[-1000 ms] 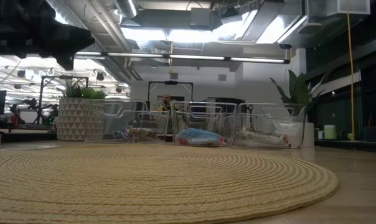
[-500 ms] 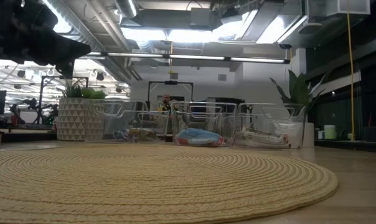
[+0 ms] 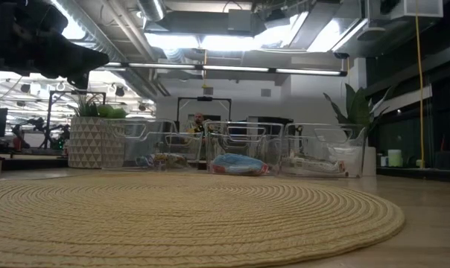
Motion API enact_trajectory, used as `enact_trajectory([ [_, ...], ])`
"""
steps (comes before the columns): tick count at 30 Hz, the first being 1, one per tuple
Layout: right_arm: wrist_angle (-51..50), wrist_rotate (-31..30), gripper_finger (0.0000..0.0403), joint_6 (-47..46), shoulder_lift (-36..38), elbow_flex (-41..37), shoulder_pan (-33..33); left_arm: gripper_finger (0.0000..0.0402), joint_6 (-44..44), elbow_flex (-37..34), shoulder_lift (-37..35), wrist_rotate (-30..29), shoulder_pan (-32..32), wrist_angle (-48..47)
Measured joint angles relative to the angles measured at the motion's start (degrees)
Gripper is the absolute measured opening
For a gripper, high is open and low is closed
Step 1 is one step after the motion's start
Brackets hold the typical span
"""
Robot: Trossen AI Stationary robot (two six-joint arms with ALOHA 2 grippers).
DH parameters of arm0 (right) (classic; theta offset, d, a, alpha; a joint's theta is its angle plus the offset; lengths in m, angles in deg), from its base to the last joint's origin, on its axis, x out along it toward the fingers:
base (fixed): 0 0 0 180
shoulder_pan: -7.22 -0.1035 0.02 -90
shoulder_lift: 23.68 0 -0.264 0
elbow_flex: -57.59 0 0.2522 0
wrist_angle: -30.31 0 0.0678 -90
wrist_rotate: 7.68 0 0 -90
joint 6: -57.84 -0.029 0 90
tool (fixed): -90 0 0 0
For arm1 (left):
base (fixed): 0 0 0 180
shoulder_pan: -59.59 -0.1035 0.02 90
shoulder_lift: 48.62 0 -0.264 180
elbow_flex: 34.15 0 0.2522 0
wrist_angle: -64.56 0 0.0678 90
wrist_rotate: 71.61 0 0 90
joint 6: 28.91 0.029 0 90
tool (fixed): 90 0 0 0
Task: Pick and place Granola Bars by type
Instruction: Return to Home Position
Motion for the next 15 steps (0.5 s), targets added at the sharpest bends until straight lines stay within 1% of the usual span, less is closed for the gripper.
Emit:
enact_trajectory([
  [3,5.8,9.5,0.0006,-1.6,8.6,-8.2,0.9,0.0007,0.0,0.0,0.0,0.0,0.0,0.0],
  [4,7.3,11.3,0.0005,-2.4,11.1,-10.5,1.3,0.0006,0.0,0.0,0.0,0.0,0.0,0.0],
  [9,8.6,12.0,0.0006,-3.8,22.2,-20.8,3.3,0.0004,0.0,0.0,0.0,0.0,0.0,0.0],
  [11,10.8,12.0,0.0004,-3.8,25.7,-24.3,3.8,0.0005,0.0,0.0,0.0,0.0,0.0,0.0],
  [13,14.6,12.5,0.0004,-2.8,25.5,-26.6,4.1,0.0007,0.0,0.0,0.0,0.0,0.0,0.0],
  [15,18.2,15.2,0.0006,-1.3,24.8,-28.8,4.4,0.0009,0.0,0.0,0.1,-0.1,0.0,0.1],
])
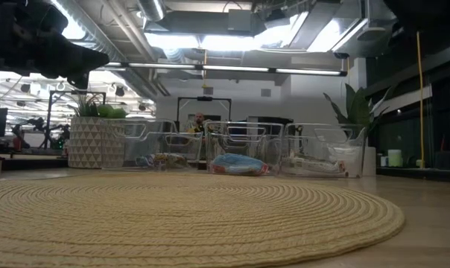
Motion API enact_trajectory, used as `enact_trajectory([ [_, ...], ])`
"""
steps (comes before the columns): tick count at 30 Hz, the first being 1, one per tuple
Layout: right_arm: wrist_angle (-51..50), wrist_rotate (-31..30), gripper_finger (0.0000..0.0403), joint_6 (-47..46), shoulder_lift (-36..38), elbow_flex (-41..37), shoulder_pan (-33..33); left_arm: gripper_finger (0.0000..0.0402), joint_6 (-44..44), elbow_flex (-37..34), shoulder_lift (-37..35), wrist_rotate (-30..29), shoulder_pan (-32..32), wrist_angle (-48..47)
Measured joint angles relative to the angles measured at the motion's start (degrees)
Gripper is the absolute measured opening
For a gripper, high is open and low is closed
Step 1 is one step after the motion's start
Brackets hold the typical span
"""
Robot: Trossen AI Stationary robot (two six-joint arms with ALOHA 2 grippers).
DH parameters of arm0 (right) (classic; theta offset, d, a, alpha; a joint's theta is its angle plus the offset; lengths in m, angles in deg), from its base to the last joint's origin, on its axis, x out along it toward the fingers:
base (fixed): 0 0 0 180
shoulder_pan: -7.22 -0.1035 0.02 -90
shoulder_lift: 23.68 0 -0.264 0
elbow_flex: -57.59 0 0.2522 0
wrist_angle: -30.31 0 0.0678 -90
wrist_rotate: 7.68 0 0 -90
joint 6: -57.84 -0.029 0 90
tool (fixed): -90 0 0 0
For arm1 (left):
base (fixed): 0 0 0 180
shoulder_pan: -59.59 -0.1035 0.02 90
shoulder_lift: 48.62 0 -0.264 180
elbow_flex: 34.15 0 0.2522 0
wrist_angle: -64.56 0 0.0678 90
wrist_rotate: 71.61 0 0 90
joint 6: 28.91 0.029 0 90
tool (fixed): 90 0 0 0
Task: Pick and place Granola Bars by type
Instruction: Return to Home Position
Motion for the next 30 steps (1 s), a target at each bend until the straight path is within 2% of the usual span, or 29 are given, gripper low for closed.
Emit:
enact_trajectory([
  [5,7.1,7.9,0.0003,-1.0,0.7,-5.9,3.4,0.0005,0.0,0.0,0.3,-0.1,0.0,-0.1],
  [7,8.7,9.3,0.0003,-2.3,0.7,-8.3,5.8,0.0003,0.0,0.0,0.3,-0.1,0.0,0.0],
  [12,1.6,10.4,0.0004,-2.5,0.8,-9.1,11.4,0.0002,0.0,0.0,0.3,-0.2,0.0,0.0],
  [15,-5.8,9.1,0.0003,-3.4,0.6,-9.1,13.3,0.0005,0.0,0.0,0.2,-0.2,0.0,0.0],
  [22,-5.7,9.8,0.0005,-5.8,-1.7,-9.1,11.3,0.0006,0.0,0.0,0.3,-0.2,0.0,0.0],
  [30,-5.7,9.8,0.0006,-9.1,-8.1,-9.1,9.5,0.0007,0.0,0.0,0.3,-0.2,0.0,0.0],
])
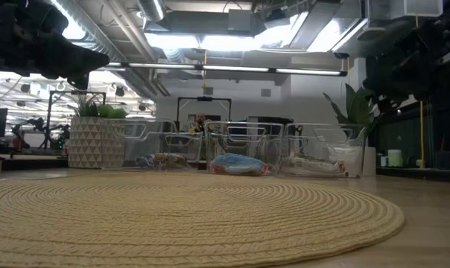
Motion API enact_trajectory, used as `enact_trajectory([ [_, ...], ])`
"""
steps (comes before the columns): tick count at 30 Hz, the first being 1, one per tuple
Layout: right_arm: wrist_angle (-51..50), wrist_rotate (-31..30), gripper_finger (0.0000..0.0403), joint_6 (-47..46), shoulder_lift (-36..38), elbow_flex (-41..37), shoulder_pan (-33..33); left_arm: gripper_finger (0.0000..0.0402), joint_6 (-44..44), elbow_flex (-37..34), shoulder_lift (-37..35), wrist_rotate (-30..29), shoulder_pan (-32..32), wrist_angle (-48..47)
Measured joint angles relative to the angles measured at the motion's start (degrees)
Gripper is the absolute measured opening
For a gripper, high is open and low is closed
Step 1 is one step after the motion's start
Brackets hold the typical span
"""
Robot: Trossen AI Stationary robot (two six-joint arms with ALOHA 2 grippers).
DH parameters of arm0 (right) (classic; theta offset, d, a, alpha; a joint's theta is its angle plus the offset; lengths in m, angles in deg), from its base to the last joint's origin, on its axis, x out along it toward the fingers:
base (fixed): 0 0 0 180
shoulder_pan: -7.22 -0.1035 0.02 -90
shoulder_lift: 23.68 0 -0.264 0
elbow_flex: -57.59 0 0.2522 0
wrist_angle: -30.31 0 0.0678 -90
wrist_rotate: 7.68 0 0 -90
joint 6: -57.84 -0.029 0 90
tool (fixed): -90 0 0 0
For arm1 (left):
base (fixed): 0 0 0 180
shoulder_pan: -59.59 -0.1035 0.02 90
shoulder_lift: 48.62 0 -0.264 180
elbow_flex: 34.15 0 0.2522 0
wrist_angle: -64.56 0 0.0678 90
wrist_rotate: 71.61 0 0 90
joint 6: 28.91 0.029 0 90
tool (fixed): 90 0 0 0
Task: Pick and place Granola Bars by type
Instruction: Return to Home Position
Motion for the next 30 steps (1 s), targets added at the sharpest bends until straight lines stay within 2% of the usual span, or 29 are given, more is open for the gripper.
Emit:
enact_trajectory([
  [3,1.6,0.7,0.0006,-0.6,-0.4,0.0,-0.5,0.0010,0.0,0.0,0.0,0.0,0.0,0.0],
  [11,16.2,4.1,0.0005,5.7,0.4,0.0,-1.3,0.0007,0.0,0.0,0.0,0.0,0.0,0.0],
  [18,11.0,5.4,0.0003,8.3,9.0,0.0,-1.3,0.0005,0.0,0.0,0.0,0.0,0.0,0.0],
  [22,7.9,6.0,0.0002,7.9,8.5,0.0,-1.3,0.0008,0.0,0.0,0.0,0.1,0.0,0.1],
  [25,1.1,4.5,0.0004,6.2,8.8,0.0,-1.3,0.0007,0.0,0.0,0.0,0.1,0.0,0.1],
  [30,3.4,5.0,0.0019,1.1,8.8,0.0,-1.3,0.0004,0.0,0.0,0.0,0.0,0.0,0.0],
])
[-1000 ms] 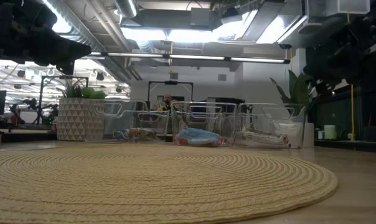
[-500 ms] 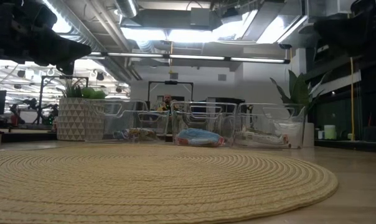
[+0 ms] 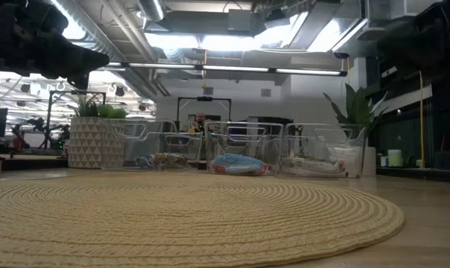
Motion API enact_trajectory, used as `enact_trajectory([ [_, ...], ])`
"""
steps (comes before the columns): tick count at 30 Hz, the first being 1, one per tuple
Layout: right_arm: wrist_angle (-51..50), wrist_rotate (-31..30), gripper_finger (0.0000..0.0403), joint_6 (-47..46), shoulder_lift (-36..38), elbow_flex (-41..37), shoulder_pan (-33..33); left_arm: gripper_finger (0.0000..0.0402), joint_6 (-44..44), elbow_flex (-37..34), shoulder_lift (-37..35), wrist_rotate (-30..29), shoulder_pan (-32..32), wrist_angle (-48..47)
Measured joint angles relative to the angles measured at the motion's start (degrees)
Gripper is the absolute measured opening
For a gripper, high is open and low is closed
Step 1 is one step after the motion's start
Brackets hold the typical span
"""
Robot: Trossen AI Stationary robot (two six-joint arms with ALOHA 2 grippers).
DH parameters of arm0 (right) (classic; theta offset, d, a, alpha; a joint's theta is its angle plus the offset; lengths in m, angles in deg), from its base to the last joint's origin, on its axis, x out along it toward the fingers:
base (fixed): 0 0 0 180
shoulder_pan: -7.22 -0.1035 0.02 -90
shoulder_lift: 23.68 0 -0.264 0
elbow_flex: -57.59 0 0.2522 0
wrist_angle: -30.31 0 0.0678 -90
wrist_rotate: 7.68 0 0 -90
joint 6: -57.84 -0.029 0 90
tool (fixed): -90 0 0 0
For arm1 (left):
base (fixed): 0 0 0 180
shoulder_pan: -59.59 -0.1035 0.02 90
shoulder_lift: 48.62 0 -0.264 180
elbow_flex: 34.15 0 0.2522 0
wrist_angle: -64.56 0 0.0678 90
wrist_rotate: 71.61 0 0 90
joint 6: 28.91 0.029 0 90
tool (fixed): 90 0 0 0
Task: Pick and place Granola Bars by type
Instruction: Return to Home Position
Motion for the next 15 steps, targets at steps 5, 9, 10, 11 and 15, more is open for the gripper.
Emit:
enact_trajectory([
  [5,0.9,0.3,0.0025,-3.9,-0.1,0.0,0.0,0.0009,0.0,0.0,0.0,0.0,0.0,0.0],
  [9,-0.2,0.2,0.0027,-3.8,-0.1,0.0,0.0,0.0011,0.0,0.0,0.0,0.0,0.0,0.0],
  [10,-0.4,0.2,0.0027,-3.9,-0.1,0.0,0.0,0.0010,0.0,0.0,0.0,0.0,0.0,0.0],
  [11,-0.9,0.2,0.0027,-3.8,0.0,0.0,0.0,0.0010,0.0,0.0,0.0,0.0,0.0,0.0],
  [15,-1.9,0.2,0.0027,-3.8,-0.1,0.0,0.0,0.0006,0.0,0.0,0.0,0.0,0.0,0.0],
])
